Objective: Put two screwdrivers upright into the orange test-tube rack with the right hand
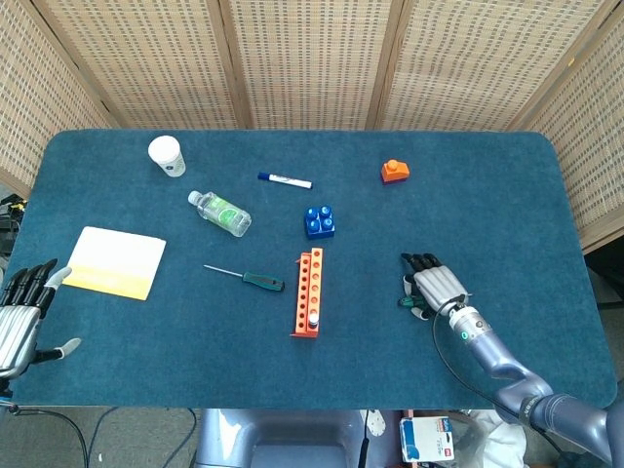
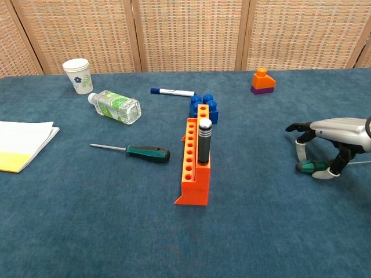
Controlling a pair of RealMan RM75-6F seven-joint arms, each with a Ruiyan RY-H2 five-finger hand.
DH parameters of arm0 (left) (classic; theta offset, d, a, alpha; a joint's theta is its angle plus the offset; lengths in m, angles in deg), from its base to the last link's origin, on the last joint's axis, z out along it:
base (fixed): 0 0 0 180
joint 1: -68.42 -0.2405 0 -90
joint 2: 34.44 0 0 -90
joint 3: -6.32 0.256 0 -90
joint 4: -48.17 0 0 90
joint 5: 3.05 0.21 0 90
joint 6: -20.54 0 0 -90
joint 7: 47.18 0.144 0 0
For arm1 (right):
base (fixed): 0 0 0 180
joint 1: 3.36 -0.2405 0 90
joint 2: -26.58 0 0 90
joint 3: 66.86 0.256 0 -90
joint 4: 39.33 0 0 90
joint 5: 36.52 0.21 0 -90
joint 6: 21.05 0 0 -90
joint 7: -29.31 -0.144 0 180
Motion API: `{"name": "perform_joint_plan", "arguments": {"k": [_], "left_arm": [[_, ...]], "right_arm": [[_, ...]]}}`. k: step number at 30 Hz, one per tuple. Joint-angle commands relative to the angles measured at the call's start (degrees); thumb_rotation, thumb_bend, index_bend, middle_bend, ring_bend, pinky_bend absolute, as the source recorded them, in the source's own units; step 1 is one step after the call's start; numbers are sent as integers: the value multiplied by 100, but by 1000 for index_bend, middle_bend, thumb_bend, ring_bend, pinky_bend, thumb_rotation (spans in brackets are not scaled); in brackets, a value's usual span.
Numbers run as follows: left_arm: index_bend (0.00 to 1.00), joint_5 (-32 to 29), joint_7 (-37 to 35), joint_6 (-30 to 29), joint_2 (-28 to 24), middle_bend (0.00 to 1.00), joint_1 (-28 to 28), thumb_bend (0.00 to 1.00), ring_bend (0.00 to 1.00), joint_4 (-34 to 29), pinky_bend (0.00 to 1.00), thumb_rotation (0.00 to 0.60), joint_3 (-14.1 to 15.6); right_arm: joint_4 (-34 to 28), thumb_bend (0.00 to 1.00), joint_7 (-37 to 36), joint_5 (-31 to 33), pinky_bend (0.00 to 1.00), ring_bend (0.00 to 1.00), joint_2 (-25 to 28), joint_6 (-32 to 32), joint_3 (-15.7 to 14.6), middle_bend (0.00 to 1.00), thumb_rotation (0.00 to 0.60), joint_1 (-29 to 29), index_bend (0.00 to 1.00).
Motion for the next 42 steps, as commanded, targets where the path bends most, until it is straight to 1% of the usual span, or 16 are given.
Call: {"name": "perform_joint_plan", "arguments": {"k": [1, 4, 6, 10, 15, 22, 25, 26, 31, 35, 38, 42], "left_arm": [[0, 0, 11, 4, 3, 0, 2, 0, 0, -5, 0, 600, 1], [0, -7, 22, 6, 9, 0, 2, 0, 0, -6, 0, 600, 2], [0, -11, 31, 5, 14, 0, 2, 0, 0, -6, 0, 600, 1], [0, -22, 52, 21, 20, 0, 10, 0, 0, -9, 0, 600, -1], [0, -22, 64, 33, 25, 0, 15, 0, 0, -10, 0, 600, 5], [0, 60, 27, -7, 8, 0, -1, 0, 0, -26, 0, 600, 37], [0, 102, -6, -33, -7, 0, -13, 0, 0, -33, 0, 600, 51], [0, 133, -23, -56, -15, 0, -21, 0, 0, -36, 0, 600, 60], [0, 206, -87, -110, -45, 0, -42, 0, 0, -45, 0, 600, 80], [0, 235, -142, -124, -63, 0, -48, 0, 0, -36, 0, 600, 88], [0, 228, -197, -118, -82, 0, -44, 0, 0, -21, 0, 600, 82], [0, 196, -236, -113, -94, 0, -41, 0, 0, -10, 0, 600, 64]], "right_arm": [[9, 267, 14, 10, 0, 0, -12, -3, 0, 0, 600, 0, 528], [7, 294, -32, 5, 0, 0, -27, 17, 11, 0, 600, 7, 586], [25, 300, -57, -28, 0, 0, -39, 55, 10, 0, 600, 12, 608], [33, 303, -141, -107, 0, 0, -51, 189, 27, 0, 600, 34, 623], [-261, 307, -502, -230, 0, 0, 166, 486, 126, 0, 600, 100, 628], [-1010, 309, -1167, -381, 0, 0, 745, 842, 300, 0, 600, 186, 630], [-1428, 310, -1534, -448, 0, 0, 1046, 1014, 399, 0, 600, 233, 631], [-1658, 310, -1759, -475, 0, 0, 1198, 1099, 466, 0, 600, 251, 631], [-2197, 315, -2295, -542, 0, 0, 1549, 1164, 608, 0, 600, 226, 631], [-2542, 317, -2606, -502, 0, 0, 1721, 1106, 756, 0, 600, 136, 631], [-2848, 317, -2939, -396, 0, 0, 1850, 925, 943, 0, 600, -27, 631], [-3048, 320, -3343, -190, 0, 0, 1902, 661, 1147, 0, 600, -220, 631]]}}
